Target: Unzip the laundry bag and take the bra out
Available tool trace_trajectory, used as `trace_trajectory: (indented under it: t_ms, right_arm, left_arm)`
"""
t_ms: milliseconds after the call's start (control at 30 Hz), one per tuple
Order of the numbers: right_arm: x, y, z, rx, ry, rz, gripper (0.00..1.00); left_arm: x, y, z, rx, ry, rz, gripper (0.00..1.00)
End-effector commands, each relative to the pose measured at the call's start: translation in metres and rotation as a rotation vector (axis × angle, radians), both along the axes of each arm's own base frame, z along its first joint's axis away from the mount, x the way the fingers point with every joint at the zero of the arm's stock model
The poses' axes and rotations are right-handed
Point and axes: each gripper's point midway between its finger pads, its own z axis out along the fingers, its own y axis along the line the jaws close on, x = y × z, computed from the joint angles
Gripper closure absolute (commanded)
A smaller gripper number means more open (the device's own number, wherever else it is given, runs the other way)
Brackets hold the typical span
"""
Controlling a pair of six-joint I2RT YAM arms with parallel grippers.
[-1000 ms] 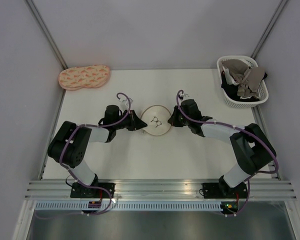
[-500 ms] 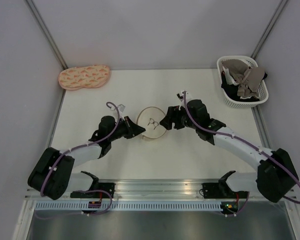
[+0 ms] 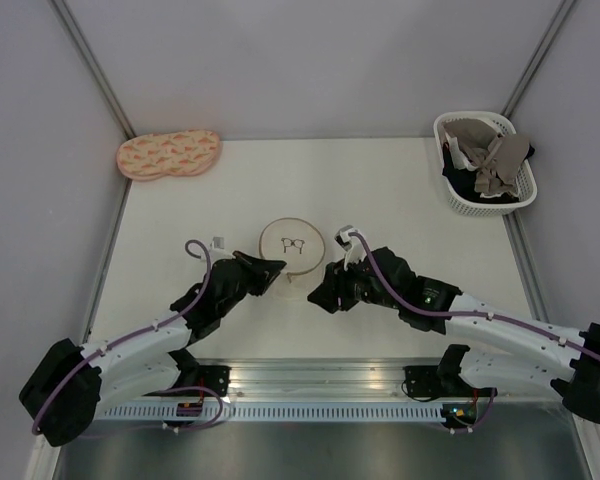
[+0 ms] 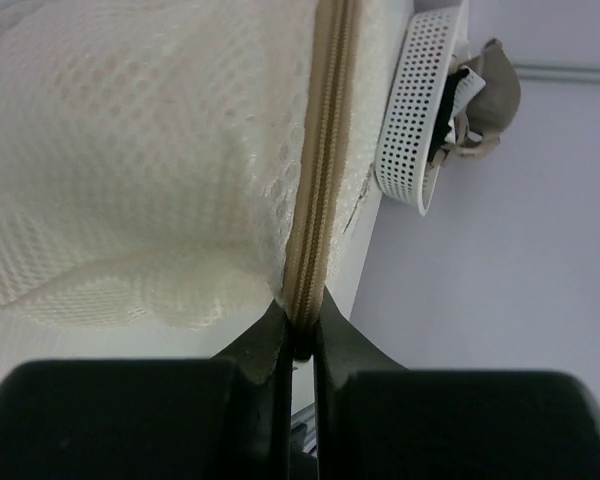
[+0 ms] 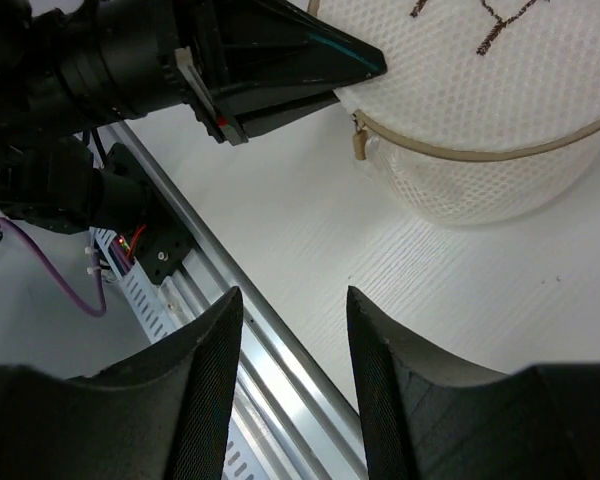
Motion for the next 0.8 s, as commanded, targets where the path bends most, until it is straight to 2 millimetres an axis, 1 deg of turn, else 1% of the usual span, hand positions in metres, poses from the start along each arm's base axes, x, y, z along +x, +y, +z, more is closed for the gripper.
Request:
trace_trajectory:
  t_ms: [0,33,67,100,133,167,200,233,267,300,333,367,400,433,500,533,567,633,667,767]
  right_arm:
    - [0.003,0.002,0.009,0.021,-0.019,-0.050,0.49]
    - [0.005,0.005,0.006,0.015,-0.017,-0.057,0.49]
    - [0.006,0.007,0.006,0.013,-0.024,-0.070,0.49]
    - [0.009,0.008,0.006,0.015,-0.029,-0.086,0.49]
    - [0.017,0.007,0.001,-0.003,-0.041,-0.138,0.49]
    - [0.019,0.007,-0.004,-0.011,-0.041,-0.161,0.49]
    - [0.026,0.005,-0.007,-0.015,-0.054,-0.206,0.49]
    - [0.035,0.000,-0.014,-0.028,-0.057,-0.281,0.50]
    - [0.039,0.002,-0.017,-0.004,-0.072,-0.302,0.50]
    - [0.042,0.003,-0.021,0.001,-0.073,-0.316,0.50]
    - [0.044,0.005,-0.031,-0.013,-0.065,-0.324,0.51]
    - [0.046,0.007,-0.035,-0.017,-0.063,-0.329,0.51]
    - [0.048,0.012,-0.034,-0.007,-0.070,-0.330,0.51]
    - [0.049,0.016,-0.046,-0.036,-0.064,-0.324,0.51]
    - [0.049,0.028,-0.046,-0.035,-0.070,-0.304,0.52]
    - [0.050,0.032,-0.053,-0.053,-0.068,-0.298,0.52]
    - [0.050,0.039,-0.048,-0.041,-0.077,-0.288,0.52]
    - [0.051,0.045,-0.049,-0.054,-0.091,-0.285,0.52]
    - [0.052,0.049,-0.046,-0.052,-0.099,-0.281,0.52]
    - [0.051,0.054,-0.042,-0.052,-0.111,-0.272,0.51]
  left_arm:
    - [0.009,-0.004,-0.003,-0.129,0.131,0.115,0.98]
    - [0.011,-0.008,0.002,-0.169,0.137,0.112,0.98]
    - [0.008,-0.016,-0.004,-0.175,0.164,0.088,0.98]
    - [0.008,-0.021,-0.002,-0.195,0.169,0.080,0.98]
    - [0.008,-0.025,0.000,-0.219,0.177,0.076,0.98]
    - [0.006,-0.031,0.003,-0.234,0.180,0.059,0.98]
    - [0.005,-0.034,0.006,-0.241,0.177,0.052,0.98]
    - [0.005,-0.035,0.009,-0.243,0.170,0.050,0.98]
    - [0.004,-0.038,0.013,-0.240,0.168,0.046,0.98]
    - [0.004,-0.037,0.018,-0.245,0.159,0.045,0.98]
    - [0.003,-0.037,0.020,-0.242,0.157,0.044,0.98]
    - [0.003,-0.036,0.022,-0.244,0.155,0.047,0.98]
    - [0.002,-0.034,0.025,-0.247,0.149,0.050,0.98]
    - [0.001,-0.033,0.027,-0.253,0.148,0.051,0.98]
    - [-0.001,-0.030,0.026,-0.250,0.152,0.055,0.98]
    - [-0.001,-0.030,0.028,-0.258,0.148,0.055,0.98]
    - [-0.002,-0.029,0.026,-0.254,0.155,0.054,0.98]
    - [-0.004,-0.029,0.024,-0.252,0.160,0.054,0.98]
    - [-0.004,-0.028,0.021,-0.249,0.165,0.054,0.98]
    - [-0.005,-0.027,0.017,-0.248,0.172,0.058,0.98]
